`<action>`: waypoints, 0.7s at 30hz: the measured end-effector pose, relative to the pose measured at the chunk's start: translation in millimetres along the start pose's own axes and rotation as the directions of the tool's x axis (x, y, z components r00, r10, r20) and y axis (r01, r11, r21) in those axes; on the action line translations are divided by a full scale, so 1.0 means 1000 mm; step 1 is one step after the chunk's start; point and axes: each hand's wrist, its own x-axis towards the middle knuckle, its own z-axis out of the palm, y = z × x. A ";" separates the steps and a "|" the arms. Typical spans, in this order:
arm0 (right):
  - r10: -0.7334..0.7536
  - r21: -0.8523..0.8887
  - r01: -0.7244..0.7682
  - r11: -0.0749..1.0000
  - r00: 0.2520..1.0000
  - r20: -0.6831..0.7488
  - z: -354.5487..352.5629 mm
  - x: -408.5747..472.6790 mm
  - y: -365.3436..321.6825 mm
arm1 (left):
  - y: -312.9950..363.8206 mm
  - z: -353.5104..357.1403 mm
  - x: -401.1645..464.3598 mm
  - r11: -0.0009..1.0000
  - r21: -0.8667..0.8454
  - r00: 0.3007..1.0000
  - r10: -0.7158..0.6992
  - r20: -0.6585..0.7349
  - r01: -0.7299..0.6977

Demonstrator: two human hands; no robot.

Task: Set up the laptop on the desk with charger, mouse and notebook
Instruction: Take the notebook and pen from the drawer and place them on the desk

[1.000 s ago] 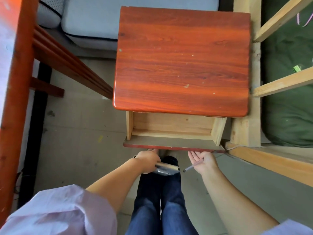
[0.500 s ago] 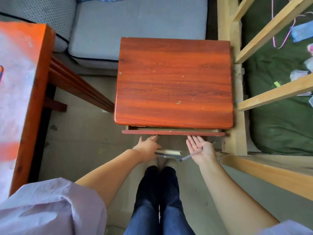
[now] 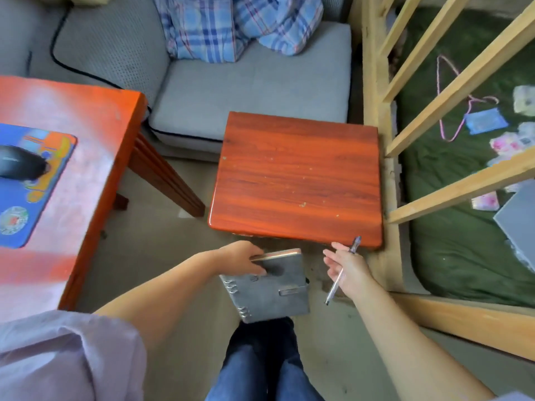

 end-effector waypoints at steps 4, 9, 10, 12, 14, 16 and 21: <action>-0.210 -0.533 0.412 0.739 0.892 0.399 0.021 -0.057 -0.022 | 0.010 -0.033 -0.069 0.983 -0.184 0.984 -0.007 -0.179 -0.026; -0.332 -0.497 0.807 0.320 0.586 0.739 0.069 -0.127 -0.038 | -0.003 -0.060 -0.166 0.839 -0.531 0.938 -0.079 -0.336 -0.119; -0.345 -0.503 0.844 0.185 0.535 0.771 0.079 -0.138 -0.037 | -0.008 -0.062 -0.187 0.781 -0.608 0.934 -0.096 -0.345 -0.144; -0.357 -0.490 0.872 -0.013 0.454 0.817 0.103 -0.163 -0.028 | -0.021 -0.064 -0.229 0.680 -0.711 0.918 -0.144 -0.369 -0.180; -0.382 -0.386 0.922 0.039 0.371 0.847 0.131 -0.195 -0.012 | -0.037 -0.059 -0.273 0.641 -0.743 0.865 -0.247 -0.436 -0.192; -0.376 -0.260 0.959 0.113 0.284 0.882 0.166 -0.227 0.010 | -0.057 -0.049 -0.320 0.661 -0.725 0.764 -0.364 -0.533 -0.191; -0.310 -0.022 0.998 0.051 0.037 0.950 0.256 -0.309 0.094 | -0.113 0.010 -0.448 0.767 -0.635 0.400 -0.555 -0.729 -0.092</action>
